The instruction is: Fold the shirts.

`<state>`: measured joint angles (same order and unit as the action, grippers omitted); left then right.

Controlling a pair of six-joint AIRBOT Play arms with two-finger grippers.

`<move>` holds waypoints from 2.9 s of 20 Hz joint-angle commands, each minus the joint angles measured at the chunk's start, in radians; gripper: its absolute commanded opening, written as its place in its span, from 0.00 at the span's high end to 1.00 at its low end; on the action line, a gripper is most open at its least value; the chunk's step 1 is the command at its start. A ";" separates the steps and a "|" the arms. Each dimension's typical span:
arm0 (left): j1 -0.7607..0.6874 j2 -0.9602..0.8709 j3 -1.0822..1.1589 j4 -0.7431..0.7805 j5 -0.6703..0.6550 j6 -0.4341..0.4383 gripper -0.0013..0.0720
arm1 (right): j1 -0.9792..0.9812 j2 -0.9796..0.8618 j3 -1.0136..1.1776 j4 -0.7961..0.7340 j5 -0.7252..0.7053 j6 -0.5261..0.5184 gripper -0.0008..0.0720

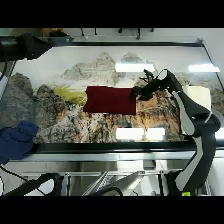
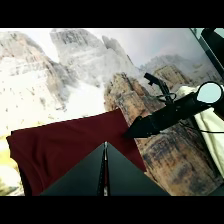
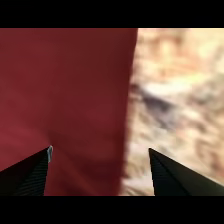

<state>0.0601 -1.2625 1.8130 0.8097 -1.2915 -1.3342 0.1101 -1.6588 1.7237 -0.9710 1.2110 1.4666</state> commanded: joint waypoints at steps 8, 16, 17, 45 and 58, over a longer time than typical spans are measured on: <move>0.001 0.000 0.002 0.001 -0.010 -0.001 0.96 | 0.018 0.066 0.048 0.306 -0.024 -0.162 0.96; 0.001 0.000 0.002 0.000 -0.011 -0.002 0.96 | -0.328 0.314 0.190 0.321 -0.134 -0.072 0.96; 0.001 0.000 0.002 0.000 -0.011 -0.002 0.96 | -0.387 0.331 0.190 0.317 -0.134 -0.049 0.96; -0.002 -0.002 0.000 0.000 -0.078 -0.020 0.96 | -0.675 0.803 -0.562 -0.625 0.267 0.548 0.02; -0.109 0.080 -0.120 0.092 -0.092 -0.045 0.96 | -0.457 0.823 -0.473 -0.093 0.045 0.220 0.96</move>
<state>0.0086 -1.2373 1.7748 0.8429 -1.3846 -1.3621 -0.4568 -0.8421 1.2598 -1.1809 1.2953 1.7985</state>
